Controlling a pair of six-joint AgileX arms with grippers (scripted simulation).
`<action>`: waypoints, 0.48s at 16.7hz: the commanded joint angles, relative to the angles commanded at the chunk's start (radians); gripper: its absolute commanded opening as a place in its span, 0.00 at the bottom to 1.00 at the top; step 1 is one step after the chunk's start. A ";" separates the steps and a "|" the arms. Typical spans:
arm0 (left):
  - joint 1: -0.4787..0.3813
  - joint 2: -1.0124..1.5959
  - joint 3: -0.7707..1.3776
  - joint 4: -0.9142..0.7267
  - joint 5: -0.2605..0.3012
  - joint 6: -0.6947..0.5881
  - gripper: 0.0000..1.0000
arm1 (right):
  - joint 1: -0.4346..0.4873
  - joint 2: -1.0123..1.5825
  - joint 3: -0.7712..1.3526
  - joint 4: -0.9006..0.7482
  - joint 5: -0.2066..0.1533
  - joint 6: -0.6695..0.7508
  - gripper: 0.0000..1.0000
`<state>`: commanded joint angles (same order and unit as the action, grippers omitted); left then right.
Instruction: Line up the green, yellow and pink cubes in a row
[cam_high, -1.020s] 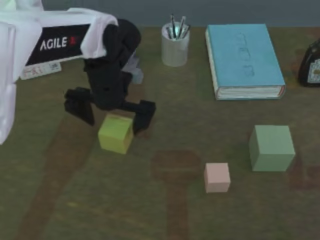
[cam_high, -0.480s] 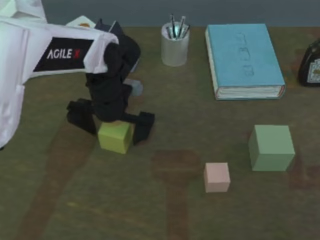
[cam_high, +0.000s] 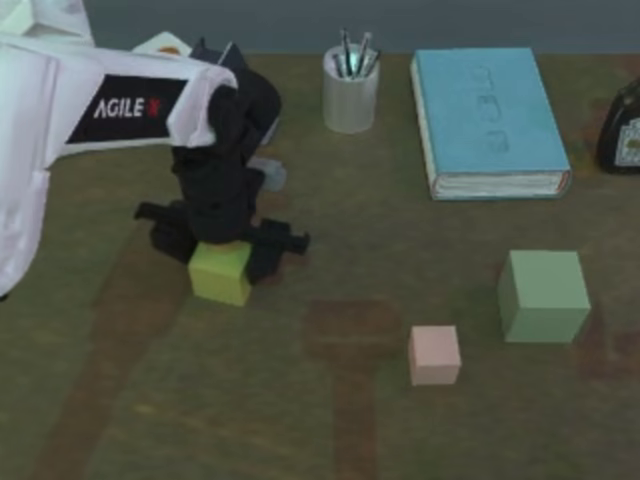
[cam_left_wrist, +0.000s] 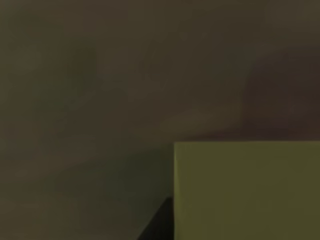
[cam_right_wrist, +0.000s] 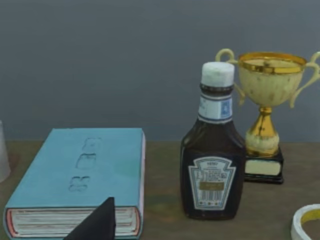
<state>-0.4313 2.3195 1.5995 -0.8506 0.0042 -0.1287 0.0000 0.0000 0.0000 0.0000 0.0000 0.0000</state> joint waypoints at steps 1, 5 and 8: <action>0.000 0.000 0.000 0.000 0.000 0.000 0.25 | 0.000 0.000 0.000 0.000 0.000 0.000 1.00; 0.000 0.000 0.000 0.000 0.000 0.000 0.00 | 0.000 0.000 0.000 0.000 0.000 0.000 1.00; 0.000 0.000 0.000 0.000 0.000 0.000 0.00 | 0.000 0.000 0.000 0.000 0.000 0.000 1.00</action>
<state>-0.4313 2.3195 1.5995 -0.8506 0.0042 -0.1287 0.0000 0.0000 0.0000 0.0000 0.0000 0.0000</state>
